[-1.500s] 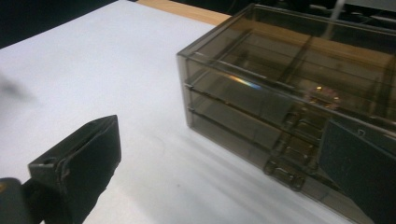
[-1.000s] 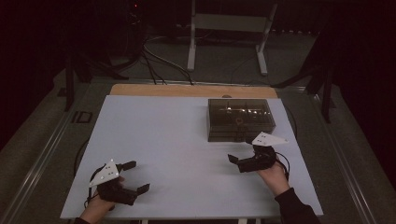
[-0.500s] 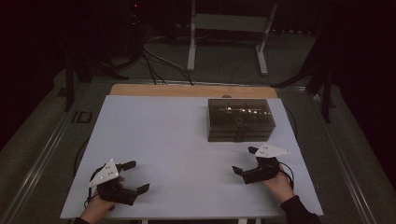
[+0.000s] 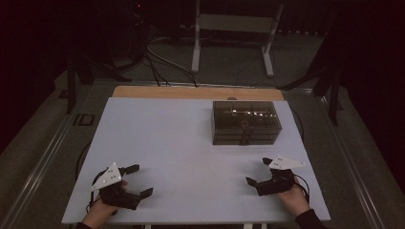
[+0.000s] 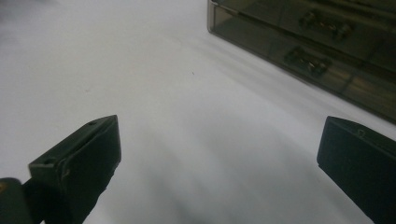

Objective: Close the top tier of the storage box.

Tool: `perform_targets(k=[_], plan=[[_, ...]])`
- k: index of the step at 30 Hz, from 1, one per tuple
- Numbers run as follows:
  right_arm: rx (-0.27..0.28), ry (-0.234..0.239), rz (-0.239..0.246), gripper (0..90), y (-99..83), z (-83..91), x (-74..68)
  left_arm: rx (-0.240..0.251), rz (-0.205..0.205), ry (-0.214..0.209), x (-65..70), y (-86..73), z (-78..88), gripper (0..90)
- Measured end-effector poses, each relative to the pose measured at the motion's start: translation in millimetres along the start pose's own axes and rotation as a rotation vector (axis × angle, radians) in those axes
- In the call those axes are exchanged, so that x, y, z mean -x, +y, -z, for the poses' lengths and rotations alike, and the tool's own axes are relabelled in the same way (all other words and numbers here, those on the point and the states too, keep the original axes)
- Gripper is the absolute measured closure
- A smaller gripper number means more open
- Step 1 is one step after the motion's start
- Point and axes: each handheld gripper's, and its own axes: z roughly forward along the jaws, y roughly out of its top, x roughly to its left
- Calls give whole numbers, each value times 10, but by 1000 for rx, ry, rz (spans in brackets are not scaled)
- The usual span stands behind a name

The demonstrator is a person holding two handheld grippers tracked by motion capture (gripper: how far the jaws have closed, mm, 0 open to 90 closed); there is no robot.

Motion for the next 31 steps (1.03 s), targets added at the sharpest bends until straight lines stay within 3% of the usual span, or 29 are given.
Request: perform_targets(k=[4,8,16,31], plan=[[10,-30,-36,0,-96,109,51,0,2,-2,1,-2,-1,0],[-8,-37,-57,0,-152,87,99,0,0,-4,1,-1,-3,0],[-9,-39,-1,0,-125,34,57,-3,-3,-5,2,1,-5,0],[-12,-48,-15,0,-142,40,79,0,-6,-4,4,3,-2,0]])
